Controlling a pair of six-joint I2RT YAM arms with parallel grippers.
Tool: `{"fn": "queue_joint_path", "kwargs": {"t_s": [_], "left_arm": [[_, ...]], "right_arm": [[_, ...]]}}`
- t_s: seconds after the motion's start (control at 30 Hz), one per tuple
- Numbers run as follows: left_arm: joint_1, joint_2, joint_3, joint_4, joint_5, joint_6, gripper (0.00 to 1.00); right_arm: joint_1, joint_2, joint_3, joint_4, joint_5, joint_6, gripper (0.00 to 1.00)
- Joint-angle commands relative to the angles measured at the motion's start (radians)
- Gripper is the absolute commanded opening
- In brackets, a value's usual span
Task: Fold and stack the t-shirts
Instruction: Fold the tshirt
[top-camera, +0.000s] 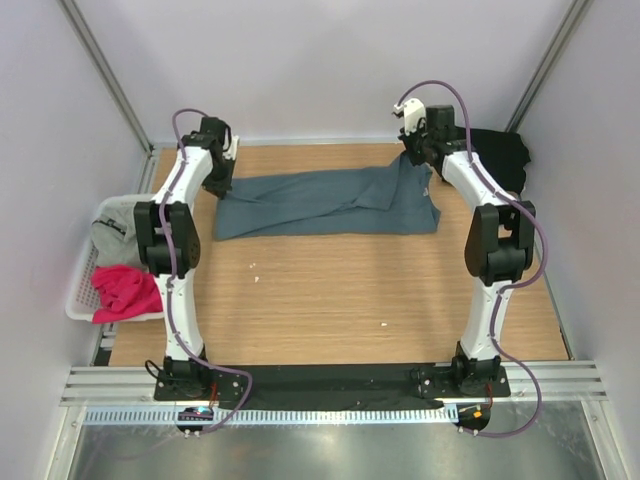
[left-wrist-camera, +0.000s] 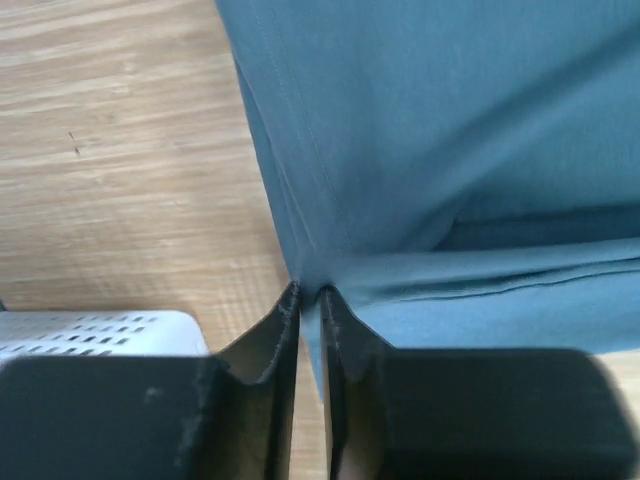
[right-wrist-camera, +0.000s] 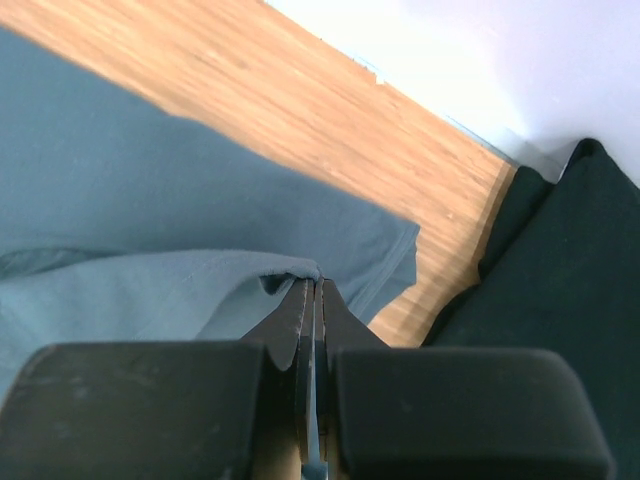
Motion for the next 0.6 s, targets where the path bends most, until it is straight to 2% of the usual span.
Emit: {"fn": "queue_joint_path", "kwargs": {"t_s": [0.0, 0.07, 0.1, 0.13, 0.17, 0.2, 0.3, 0.37, 0.43, 0.57], "left_arm": [[0.009, 0.032, 0.072, 0.059, -0.046, -0.032, 0.16], [0.011, 0.042, 0.092, 0.089, -0.061, -0.051, 0.26], [0.009, 0.034, 0.091, 0.097, -0.066, -0.062, 0.37], [0.011, 0.017, 0.076, 0.103, -0.064, -0.073, 0.41], [0.012, -0.006, 0.057, 0.117, -0.037, -0.102, 0.56], [0.009, -0.086, 0.018, 0.135, -0.026, -0.113, 0.57], [0.006, -0.246, -0.215, 0.252, 0.062, -0.133, 0.59], [-0.012, -0.358, -0.353, 0.292, 0.080, -0.131, 0.61], [-0.034, -0.395, -0.407, 0.288, 0.135, -0.108, 0.61], [-0.049, -0.350, -0.471, 0.271, 0.161, -0.082, 0.58]], "right_arm": [[-0.002, 0.025, 0.059, 0.054, 0.008, 0.039, 0.01], [-0.002, 0.042, 0.064, 0.064, 0.011, 0.047, 0.02], [-0.004, 0.047, 0.065, 0.064, 0.014, 0.053, 0.02], [-0.002, 0.041, 0.062, 0.072, 0.036, 0.076, 0.08], [-0.004, 0.031, 0.054, 0.077, 0.048, 0.087, 0.19], [-0.002, 0.012, 0.022, 0.093, 0.060, 0.096, 0.35], [-0.002, -0.109, -0.118, 0.155, 0.091, 0.114, 0.49], [-0.002, -0.189, -0.172, 0.173, 0.064, 0.140, 0.52], [-0.004, -0.217, -0.206, 0.109, 0.002, 0.165, 0.53], [-0.004, -0.208, -0.200, 0.000, -0.171, 0.263, 0.53]]}}
